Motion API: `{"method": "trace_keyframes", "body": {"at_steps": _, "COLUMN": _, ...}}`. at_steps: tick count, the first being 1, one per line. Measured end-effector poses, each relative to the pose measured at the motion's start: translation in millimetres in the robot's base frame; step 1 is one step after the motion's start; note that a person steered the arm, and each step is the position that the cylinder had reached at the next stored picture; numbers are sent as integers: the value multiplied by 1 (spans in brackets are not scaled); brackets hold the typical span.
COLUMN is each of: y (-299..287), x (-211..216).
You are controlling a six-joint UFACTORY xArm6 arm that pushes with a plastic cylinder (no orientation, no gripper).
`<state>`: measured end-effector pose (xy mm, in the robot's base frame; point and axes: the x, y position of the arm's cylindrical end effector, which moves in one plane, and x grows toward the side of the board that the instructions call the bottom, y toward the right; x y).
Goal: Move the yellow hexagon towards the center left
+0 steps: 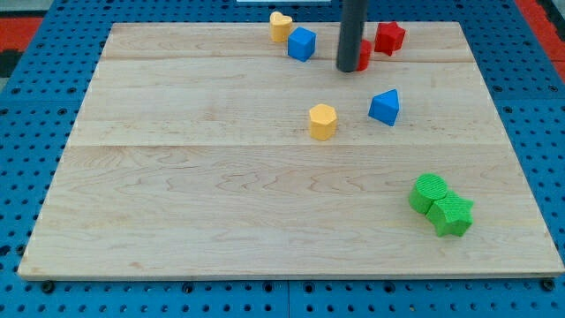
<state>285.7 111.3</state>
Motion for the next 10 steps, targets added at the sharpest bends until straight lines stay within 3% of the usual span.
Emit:
{"method": "trace_keyframes", "body": {"at_steps": 1, "y": 66, "x": -2}}
{"method": "trace_keyframes", "body": {"at_steps": 2, "y": 81, "x": 23}}
{"method": "trace_keyframes", "body": {"at_steps": 5, "y": 150, "x": 38}}
{"method": "trace_keyframes", "body": {"at_steps": 8, "y": 119, "x": 75}}
{"method": "trace_keyframes", "body": {"at_steps": 10, "y": 14, "x": 133}}
